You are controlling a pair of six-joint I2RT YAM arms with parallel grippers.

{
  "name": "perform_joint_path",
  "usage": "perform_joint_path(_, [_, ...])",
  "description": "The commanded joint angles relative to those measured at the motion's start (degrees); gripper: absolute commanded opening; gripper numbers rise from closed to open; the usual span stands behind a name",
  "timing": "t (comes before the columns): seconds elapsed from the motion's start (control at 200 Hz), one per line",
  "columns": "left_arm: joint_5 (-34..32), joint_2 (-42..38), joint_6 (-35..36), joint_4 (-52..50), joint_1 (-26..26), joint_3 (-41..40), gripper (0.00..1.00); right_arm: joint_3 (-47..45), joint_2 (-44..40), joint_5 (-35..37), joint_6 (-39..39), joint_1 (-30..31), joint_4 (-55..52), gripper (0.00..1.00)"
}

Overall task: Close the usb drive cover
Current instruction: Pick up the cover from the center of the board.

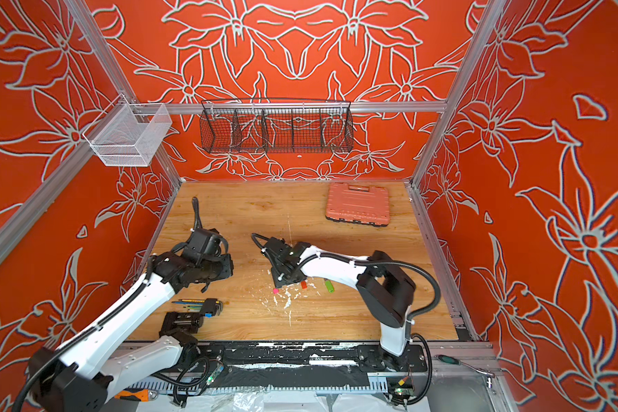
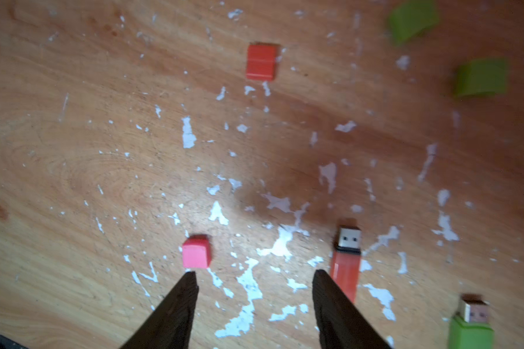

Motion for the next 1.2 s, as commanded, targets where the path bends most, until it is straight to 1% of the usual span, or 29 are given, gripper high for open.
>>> perform_joint_path(0.0, [1.7,-3.22,-1.02,-3.65,0.13,-0.26,0.06,4.87,3.73,0.11,0.0,1.35,-6.05,0.61])
perform_joint_path(0.22, [1.22,-6.22,-0.36,-4.35,0.22,-0.64,0.06,10.35,9.07,-1.75,-0.92,2.89,-8.71,0.53])
perform_joint_path(0.395, [1.83,-6.5,0.3,-3.97,0.29,-0.93,0.07,11.99,11.19,-2.07,-1.38,3.65,-10.52,0.48])
perform_joint_path(0.52, [1.57,-6.5,0.79,-3.76,0.35,-1.19,0.07,14.85,13.58,-1.28,-2.08,4.79,-13.48,0.47])
perform_joint_path(0.856, [1.5,-6.85,1.2,-3.42,0.31,-1.47,0.07,15.85,15.89,-1.24,-2.21,5.15,-14.49,0.4])
perform_joint_path(1.041, [1.39,-6.85,1.29,-3.48,0.31,-1.58,0.07,15.65,16.73,-1.27,-2.0,5.16,-14.18,0.33])
perform_joint_path(1.196, [1.48,-6.95,1.31,-3.17,0.31,-1.71,0.07,15.69,17.07,-1.39,-2.12,5.16,-13.26,0.32])
